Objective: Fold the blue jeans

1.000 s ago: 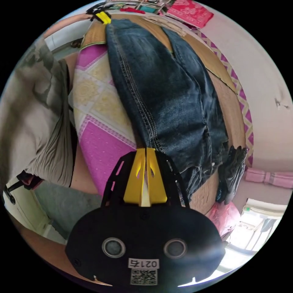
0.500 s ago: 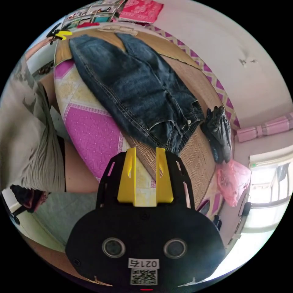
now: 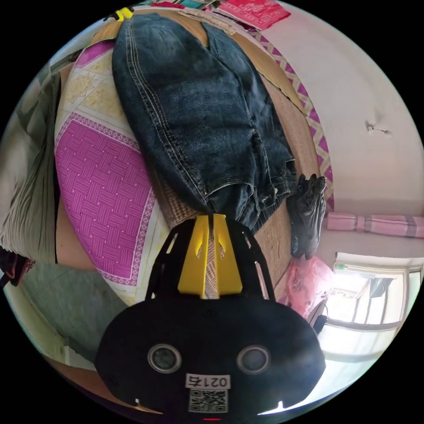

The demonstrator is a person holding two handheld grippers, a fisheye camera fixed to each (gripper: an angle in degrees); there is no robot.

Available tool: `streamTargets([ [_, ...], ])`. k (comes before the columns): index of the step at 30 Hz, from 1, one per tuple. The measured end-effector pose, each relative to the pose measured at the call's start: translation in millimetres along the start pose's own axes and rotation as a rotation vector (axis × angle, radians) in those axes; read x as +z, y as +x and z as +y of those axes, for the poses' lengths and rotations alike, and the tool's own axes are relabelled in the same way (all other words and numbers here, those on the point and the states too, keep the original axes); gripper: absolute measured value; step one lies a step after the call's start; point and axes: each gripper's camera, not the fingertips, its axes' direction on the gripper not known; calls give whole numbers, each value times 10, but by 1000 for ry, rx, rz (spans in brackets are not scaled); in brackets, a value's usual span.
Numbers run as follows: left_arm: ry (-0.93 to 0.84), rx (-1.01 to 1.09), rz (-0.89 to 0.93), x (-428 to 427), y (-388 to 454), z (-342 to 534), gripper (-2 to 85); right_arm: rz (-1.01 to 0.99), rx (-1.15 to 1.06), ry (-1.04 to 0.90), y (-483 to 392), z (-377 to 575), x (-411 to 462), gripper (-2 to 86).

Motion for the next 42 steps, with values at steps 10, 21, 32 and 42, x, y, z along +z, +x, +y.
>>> streamTargets([
  [10, 11, 67, 10, -279, -62, -457, -10, -74, 116, 87, 460, 121, -196, -7],
  [21, -72, 209, -61, -605, -1559, -2294, -10, -265, 187, 255, 2394, -113, -324, -8],
  [32, -269, -101, -22, 1582, -3479, -3601, -10, -480, 389, 47, 3815, -1156, 1711, 7],
  [42, -123, -470, -283, 1186, -3763, -2559, -10, -326, 619, 76, 3868, -937, 1698, -5],
])
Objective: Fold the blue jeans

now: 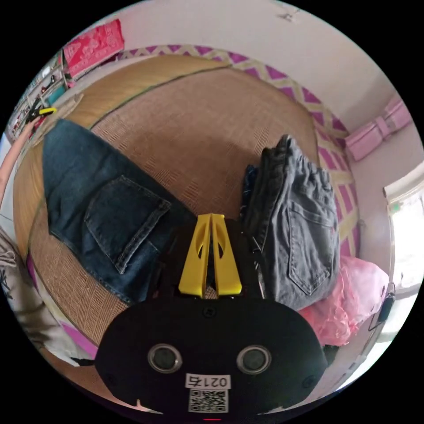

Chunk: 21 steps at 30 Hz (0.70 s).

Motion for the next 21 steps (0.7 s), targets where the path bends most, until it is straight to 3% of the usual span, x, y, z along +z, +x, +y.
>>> streamTargets([
  [2, 73, 20, 262, -171, -87, 357, -10, -26, 0, 117, -113, 183, -263, -8],
  [5, 112, 65, 394, -223, 110, 684, -10, -103, -84, 205, -540, 412, -487, -10],
  [11, 292, 86, 423, -184, 805, 871, -9, -151, -257, 168, -1543, 601, -379, -10],
  [14, 111, 158, 301, 233, 1107, 785, -9, -11, -283, 14, -1834, 672, 125, -10],
  [15, 150, 169, 281, 194, 1091, 805, -9, 27, -296, -77, -1912, 735, 432, -9],
  [17, 121, 148, 266, 256, 948, 802, -9, 60, -243, 65, -1894, 919, 434, -9],
  [21, 84, 9, 268, 210, 446, 989, -9, -117, -83, 73, -1603, 1117, 211, -7],
])
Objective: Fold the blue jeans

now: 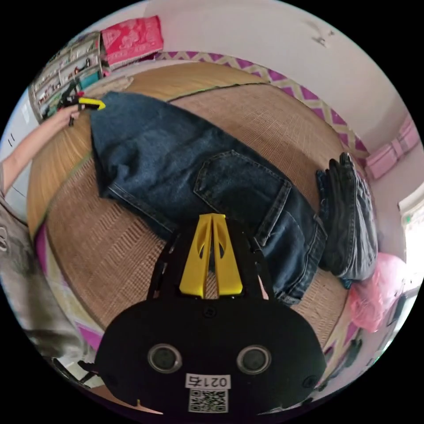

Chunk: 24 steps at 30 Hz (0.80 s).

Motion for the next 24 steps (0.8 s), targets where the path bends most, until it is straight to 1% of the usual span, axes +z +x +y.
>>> streamTargets([
  [1, 43, -71, 12, -164, -216, 153, -9, -22, 15, 40, 15, 72, -80, -7],
  [2, 67, -151, 63, -303, -453, 318, -9, -56, 50, 121, 35, 240, -228, -7],
  [3, 69, -201, 91, -357, -582, 406, -9, -86, 87, 169, 52, 413, -327, -7],
  [5, 99, -456, 191, -491, -1101, 830, -9, -138, 134, 214, 68, 672, -414, -6],
  [6, 108, -528, 217, -501, -1226, 945, -9, -169, 177, 254, 81, 846, -456, -6],
  [8, 142, -800, 350, -430, -1665, 1370, -7, -228, 249, 303, 115, 1099, -488, -6],
  [10, 149, -890, 434, -308, -1847, 1546, -4, -288, 302, 346, 133, 1322, -493, -6],
  [12, 145, -946, 448, -207, -1946, 1628, 6, -364, 339, 382, 122, 1563, -479, -6],
  [13, 163, -987, 426, -178, -1993, 1668, 49, -379, 345, 391, 113, 1618, -477, -6],
  [14, 211, -1027, 446, -153, -2041, 1707, 85, -405, 354, 410, 90, 1725, -482, -6],
  [17, 292, -1088, 569, -56, -2147, 1696, 151, -432, 379, 443, 34, 1979, -519, -6],
  [19, 290, -1108, 585, -54, -2194, 1642, 174, -425, 381, 448, -2, 2111, -546, -6],
  [21, 280, -1131, 577, -54, -2224, 1610, 179, -393, 381, 439, -58, 2272, -563, -5],
  [24, 285, -1174, 595, 4, -2258, 1591, 164, -378, 389, 443, -105, 2449, -540, -5],
])
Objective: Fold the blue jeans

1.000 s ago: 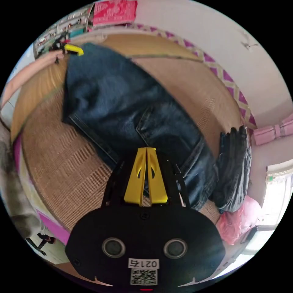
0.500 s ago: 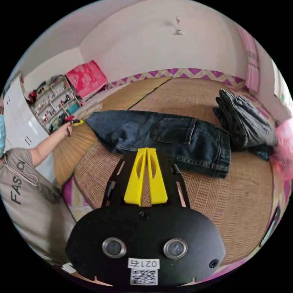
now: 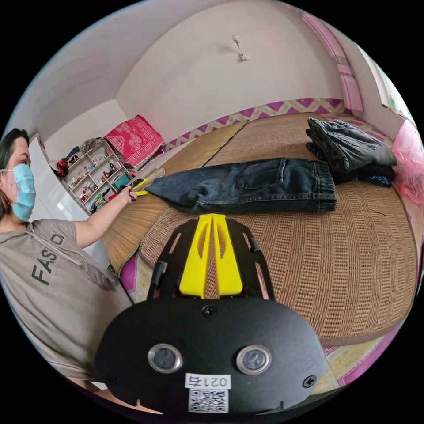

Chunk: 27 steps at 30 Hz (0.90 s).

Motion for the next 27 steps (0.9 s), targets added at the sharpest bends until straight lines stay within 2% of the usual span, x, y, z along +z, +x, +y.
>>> streamTargets([
  [3, 19, -48, -6, 73, -86, -13, 78, -2, 25, 14, 67, 153, 0, -5],
  [4, 52, -41, 4, 46, -111, 2, 13, -6, 35, 13, 86, 179, 7, -5],
  [9, 96, 52, 78, -68, 113, 99, -7, -25, 54, 17, 138, 385, -50, -6],
  [12, 118, 165, 84, -173, 552, 252, -8, -2, 55, 18, 158, 512, -109, -6],
  [15, 123, 373, 39, -153, 1334, 561, -9, -10, 72, 37, 201, 649, -161, -6],
  [20, 15, 870, -89, 543, 3013, 1798, -8, -38, 100, 66, 240, 881, -229, -6],
  [23, -109, 1058, -169, 1283, 3459, 2653, -7, -36, 107, 79, 236, 1034, -300, -6],
  [27, -238, 1229, -329, 2340, 3425, 3617, -2, -23, 135, 96, 255, 1246, -410, -6],
])
